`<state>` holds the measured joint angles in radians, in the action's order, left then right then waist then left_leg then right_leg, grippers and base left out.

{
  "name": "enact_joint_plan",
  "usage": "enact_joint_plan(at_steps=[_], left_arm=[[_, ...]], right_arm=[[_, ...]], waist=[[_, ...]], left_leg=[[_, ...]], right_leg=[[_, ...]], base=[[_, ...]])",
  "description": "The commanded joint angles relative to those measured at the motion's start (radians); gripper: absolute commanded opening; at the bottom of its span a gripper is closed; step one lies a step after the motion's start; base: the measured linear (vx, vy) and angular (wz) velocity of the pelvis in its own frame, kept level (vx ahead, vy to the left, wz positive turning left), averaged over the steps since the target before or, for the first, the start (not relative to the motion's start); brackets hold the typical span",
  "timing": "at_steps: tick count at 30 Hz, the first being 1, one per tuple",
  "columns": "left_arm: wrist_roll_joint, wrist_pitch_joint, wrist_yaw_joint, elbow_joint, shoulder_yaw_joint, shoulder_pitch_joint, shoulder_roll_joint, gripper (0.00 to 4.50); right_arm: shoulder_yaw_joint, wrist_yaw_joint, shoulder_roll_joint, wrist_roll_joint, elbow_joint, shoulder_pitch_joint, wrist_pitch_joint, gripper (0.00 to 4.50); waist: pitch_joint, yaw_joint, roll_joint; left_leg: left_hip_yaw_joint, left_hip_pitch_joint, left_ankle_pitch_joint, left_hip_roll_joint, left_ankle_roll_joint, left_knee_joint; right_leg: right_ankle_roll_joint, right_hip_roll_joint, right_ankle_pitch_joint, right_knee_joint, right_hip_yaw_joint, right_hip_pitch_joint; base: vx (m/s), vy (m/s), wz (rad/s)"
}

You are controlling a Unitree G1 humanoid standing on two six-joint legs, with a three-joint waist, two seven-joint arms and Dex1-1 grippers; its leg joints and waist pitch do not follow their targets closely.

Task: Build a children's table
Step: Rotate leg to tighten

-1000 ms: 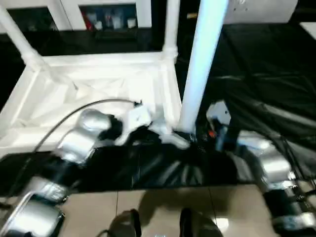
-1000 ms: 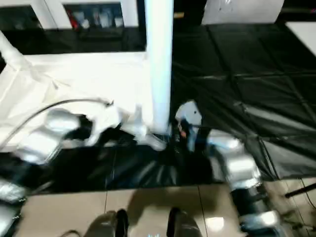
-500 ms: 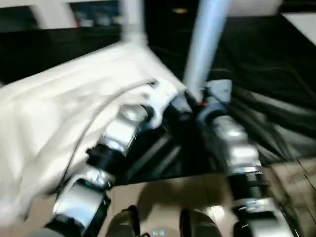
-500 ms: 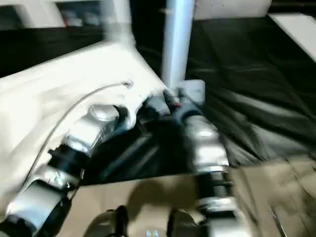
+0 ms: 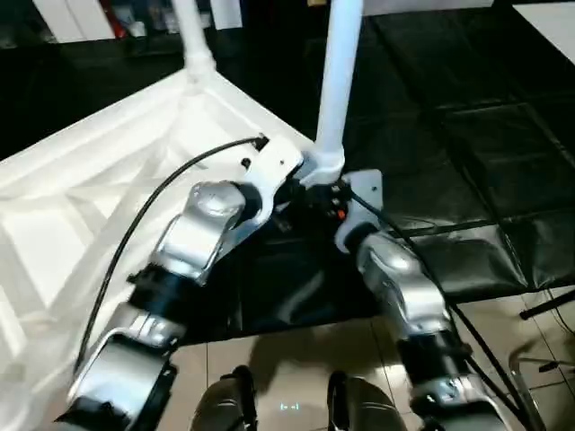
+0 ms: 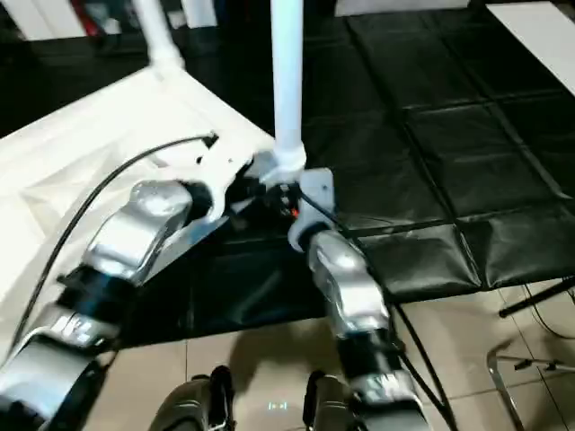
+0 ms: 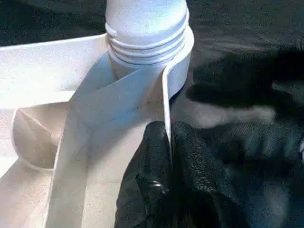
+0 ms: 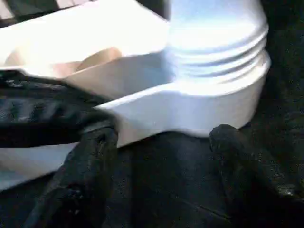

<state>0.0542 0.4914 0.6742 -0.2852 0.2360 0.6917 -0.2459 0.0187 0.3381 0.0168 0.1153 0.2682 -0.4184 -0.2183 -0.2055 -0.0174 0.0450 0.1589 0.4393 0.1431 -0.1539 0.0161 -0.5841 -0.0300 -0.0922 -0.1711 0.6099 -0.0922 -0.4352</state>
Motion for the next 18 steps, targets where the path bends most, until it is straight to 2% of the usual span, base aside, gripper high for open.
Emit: enact_joint_plan(at_steps=[1,5,6,8,12,15,18], left_arm=[[0.003,-0.041,0.056,0.023,0.018,-0.022,-0.046,0.00],[0.008,-0.076,0.094,0.018,0.028,-0.037,-0.085,0.00],[0.008,-0.088,0.106,0.014,0.030,-0.041,-0.096,0.00],[-0.001,-0.139,0.170,0.007,0.042,-0.056,-0.132,0.00],[-0.025,-0.260,0.317,0.004,0.074,-0.084,-0.202,0.00],[-0.049,-0.355,0.419,-0.001,0.092,-0.101,-0.240,0.00],[-0.064,-0.408,0.490,-0.006,0.107,-0.107,-0.261,0.00]], right_arm=[[-0.014,0.065,0.038,0.027,-0.102,0.013,0.020,3.67],[-0.005,0.142,0.106,0.043,-0.159,0.032,0.011,3.87],[0.000,0.180,0.130,0.055,-0.176,0.037,0.007,4.11],[-0.005,0.270,0.193,0.094,-0.208,0.041,-0.015,4.18],[-0.004,0.426,0.297,0.138,-0.216,0.026,-0.020,4.43],[0.028,0.585,0.371,0.179,-0.223,0.021,-0.025,4.43],[0.057,0.685,0.413,0.176,-0.198,0.010,0.007,4.43]], waist=[[0.088,-0.004,-0.002],[0.087,-0.008,-0.004],[0.089,-0.008,-0.008],[0.095,-0.014,-0.009],[0.103,-0.018,-0.007],[0.105,-0.023,-0.007],[0.109,-0.032,-0.007]], left_leg=[[-0.026,-0.039,0.224,-0.076,-0.070,0.077],[-0.021,-0.040,0.239,-0.072,-0.071,0.077],[-0.019,-0.041,0.238,-0.071,-0.070,0.076],[-0.018,-0.039,0.213,-0.069,-0.082,0.072],[-0.014,-0.041,0.152,-0.071,-0.119,0.065],[-0.011,-0.042,0.161,-0.071,-0.131,0.063],[-0.011,-0.046,0.158,-0.076,-0.128,0.062]], right_leg=[[-0.235,-0.076,-0.152,-0.068,0.065,0.068],[-0.218,-0.077,-0.188,-0.074,0.070,0.065],[-0.223,-0.078,-0.200,-0.076,0.071,0.064],[-0.224,-0.077,-0.190,-0.075,0.070,0.069],[-0.251,-0.073,-0.092,-0.063,0.070,0.068],[-0.265,-0.074,-0.099,-0.063,0.069,0.068],[-0.272,-0.073,-0.107,-0.059,0.069,0.065]], base=[[0.000,0.000,0.00],[0.000,0.000,0.00],[0.000,0.000,0.00],[0.000,0.000,0.00],[0.000,0.000,0.00],[0.000,0.000,0.00],[0.000,0.000,0.00]])
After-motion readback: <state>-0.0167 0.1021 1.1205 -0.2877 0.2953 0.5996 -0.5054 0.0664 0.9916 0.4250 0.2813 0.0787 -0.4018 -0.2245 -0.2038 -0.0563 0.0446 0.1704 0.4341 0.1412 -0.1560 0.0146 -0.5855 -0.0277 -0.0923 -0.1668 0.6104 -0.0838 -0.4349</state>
